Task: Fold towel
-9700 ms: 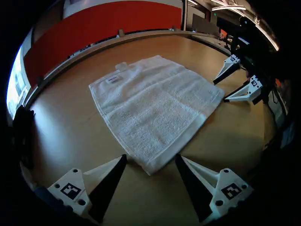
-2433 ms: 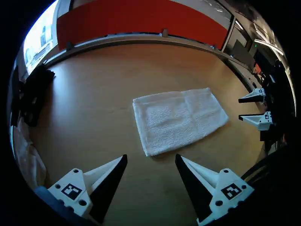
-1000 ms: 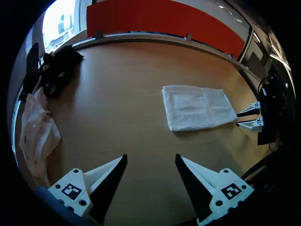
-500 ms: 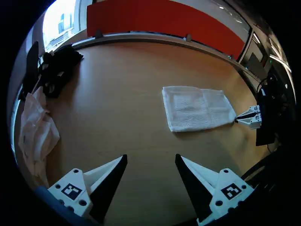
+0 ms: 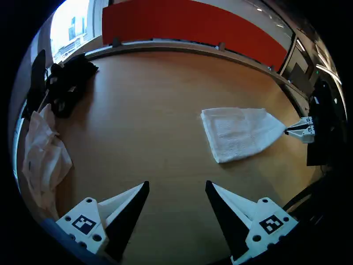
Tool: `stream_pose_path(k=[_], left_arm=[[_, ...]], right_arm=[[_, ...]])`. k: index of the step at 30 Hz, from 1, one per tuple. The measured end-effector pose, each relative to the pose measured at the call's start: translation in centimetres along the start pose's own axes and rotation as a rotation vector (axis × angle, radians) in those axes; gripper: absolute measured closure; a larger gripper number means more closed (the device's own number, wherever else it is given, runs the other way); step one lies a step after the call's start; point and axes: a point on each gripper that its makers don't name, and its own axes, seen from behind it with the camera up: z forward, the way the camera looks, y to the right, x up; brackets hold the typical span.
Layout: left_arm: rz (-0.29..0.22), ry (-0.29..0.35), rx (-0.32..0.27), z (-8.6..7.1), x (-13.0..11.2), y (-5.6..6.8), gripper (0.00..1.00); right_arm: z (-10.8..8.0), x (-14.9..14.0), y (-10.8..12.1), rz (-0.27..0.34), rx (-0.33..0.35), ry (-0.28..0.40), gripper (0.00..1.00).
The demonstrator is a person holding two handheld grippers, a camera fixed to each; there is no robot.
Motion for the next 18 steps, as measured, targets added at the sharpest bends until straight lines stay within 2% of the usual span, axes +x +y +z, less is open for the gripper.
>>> stream_pose_path(k=[11, 18], left_arm=[[-0.001, 0.013, -0.018, 0.0, 0.5, 0.5, 0.06], [-0.008, 0.021, -0.032, -0.1, 0.9, 0.9, 0.06]], right_arm=[[-4.0, 0.5, 3.4, -0.009, -0.075, 0.022, 0.95], [-5.3, 0.3, 4.8, -0.011, -0.098, 0.024, 0.95]])
